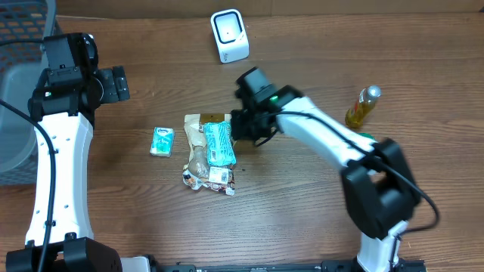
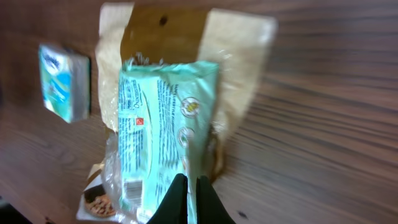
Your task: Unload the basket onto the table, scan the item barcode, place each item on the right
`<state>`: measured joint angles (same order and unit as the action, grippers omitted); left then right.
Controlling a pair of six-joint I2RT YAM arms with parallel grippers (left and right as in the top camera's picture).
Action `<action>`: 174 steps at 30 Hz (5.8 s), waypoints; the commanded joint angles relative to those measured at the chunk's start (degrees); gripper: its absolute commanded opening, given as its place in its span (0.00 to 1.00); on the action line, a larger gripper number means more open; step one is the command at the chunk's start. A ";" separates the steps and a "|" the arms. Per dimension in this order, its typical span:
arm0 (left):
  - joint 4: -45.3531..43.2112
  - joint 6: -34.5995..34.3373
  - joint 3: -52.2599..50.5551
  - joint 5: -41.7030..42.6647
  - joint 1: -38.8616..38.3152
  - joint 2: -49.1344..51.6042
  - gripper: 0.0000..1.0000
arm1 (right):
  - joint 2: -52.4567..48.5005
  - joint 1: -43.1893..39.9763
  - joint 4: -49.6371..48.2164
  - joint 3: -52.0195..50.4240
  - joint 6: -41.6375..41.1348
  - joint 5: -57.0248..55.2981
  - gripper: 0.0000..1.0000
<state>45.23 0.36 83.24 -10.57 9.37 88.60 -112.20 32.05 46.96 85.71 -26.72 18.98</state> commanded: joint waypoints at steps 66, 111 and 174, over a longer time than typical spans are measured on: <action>-0.02 -0.57 0.85 0.09 -0.39 -0.76 1.00 | 0.74 -1.57 -10.93 -8.83 4.66 13.35 0.63; -0.02 -0.57 0.85 0.09 -0.39 -0.76 1.00 | -1.14 2.36 -18.51 -8.70 2.95 14.80 0.04; -0.02 -0.57 0.85 0.09 -0.39 -0.76 0.99 | 6.69 -1.16 -0.70 -13.18 3.15 -3.15 0.21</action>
<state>45.23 0.36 83.24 -10.57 9.37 88.60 -106.43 31.05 46.85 72.90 -23.75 16.47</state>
